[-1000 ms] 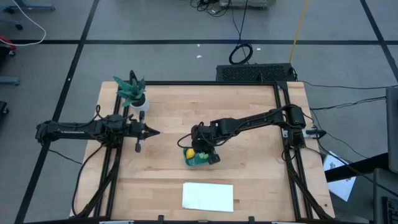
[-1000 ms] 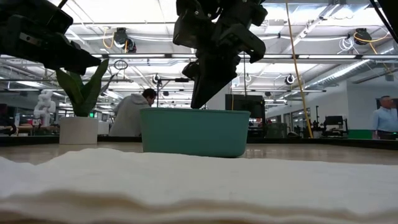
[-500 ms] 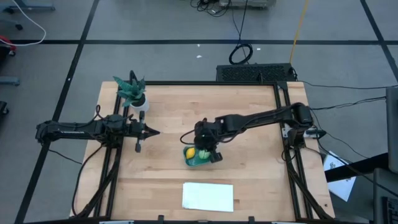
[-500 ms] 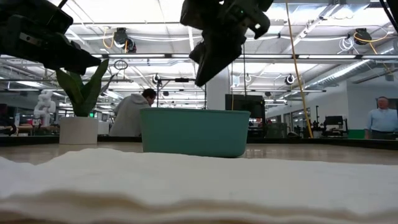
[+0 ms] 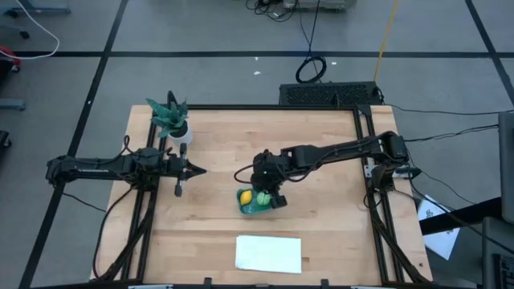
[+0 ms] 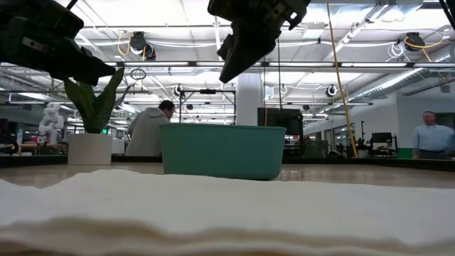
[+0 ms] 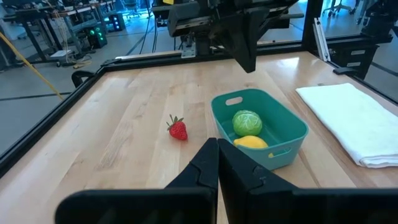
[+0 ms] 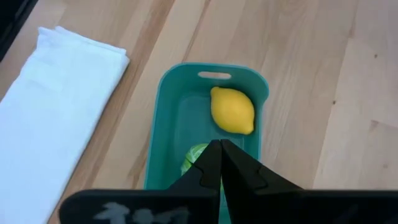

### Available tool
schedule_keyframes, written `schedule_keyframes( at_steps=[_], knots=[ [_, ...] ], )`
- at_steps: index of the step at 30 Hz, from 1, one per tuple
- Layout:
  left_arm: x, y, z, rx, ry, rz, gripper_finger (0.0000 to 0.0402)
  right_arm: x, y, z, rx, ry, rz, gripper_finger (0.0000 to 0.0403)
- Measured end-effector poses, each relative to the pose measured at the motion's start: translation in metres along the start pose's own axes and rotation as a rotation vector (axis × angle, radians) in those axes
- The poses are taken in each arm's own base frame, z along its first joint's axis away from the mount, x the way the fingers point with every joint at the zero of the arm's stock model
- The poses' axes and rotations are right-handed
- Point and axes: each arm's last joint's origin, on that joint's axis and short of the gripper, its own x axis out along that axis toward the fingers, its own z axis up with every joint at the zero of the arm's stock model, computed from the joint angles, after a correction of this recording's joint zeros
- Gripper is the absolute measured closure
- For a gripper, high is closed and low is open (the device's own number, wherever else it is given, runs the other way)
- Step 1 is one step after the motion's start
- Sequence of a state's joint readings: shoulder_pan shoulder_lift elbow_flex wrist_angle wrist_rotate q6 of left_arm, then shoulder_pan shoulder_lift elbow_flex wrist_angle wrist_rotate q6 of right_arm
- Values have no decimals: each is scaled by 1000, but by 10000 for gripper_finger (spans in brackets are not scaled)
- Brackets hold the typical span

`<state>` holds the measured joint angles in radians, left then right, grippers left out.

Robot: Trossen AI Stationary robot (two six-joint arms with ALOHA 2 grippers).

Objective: Pick and placing Produce into tupperware
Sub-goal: Put the red strawberry into the blue bin

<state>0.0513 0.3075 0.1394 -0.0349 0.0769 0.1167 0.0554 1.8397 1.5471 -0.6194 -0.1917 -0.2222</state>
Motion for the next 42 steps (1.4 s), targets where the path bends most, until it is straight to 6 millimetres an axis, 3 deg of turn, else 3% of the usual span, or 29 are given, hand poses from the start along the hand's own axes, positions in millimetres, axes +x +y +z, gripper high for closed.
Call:
schedule_keyframes(
  at_steps=[10,20,33,42],
  knots=[
    [0,0,0,-2,0,0,396,-2,-10,-4,31,1,55,403],
    [0,0,-1,-3,10,-1,396,-2,-5,0,14,-27,59,403],
    [0,0,-1,1,16,-1,396,-47,0,10,-17,-156,23,403],
    [0,1,-1,13,9,31,396,-54,2,7,-8,-131,5,403]
  ],
)
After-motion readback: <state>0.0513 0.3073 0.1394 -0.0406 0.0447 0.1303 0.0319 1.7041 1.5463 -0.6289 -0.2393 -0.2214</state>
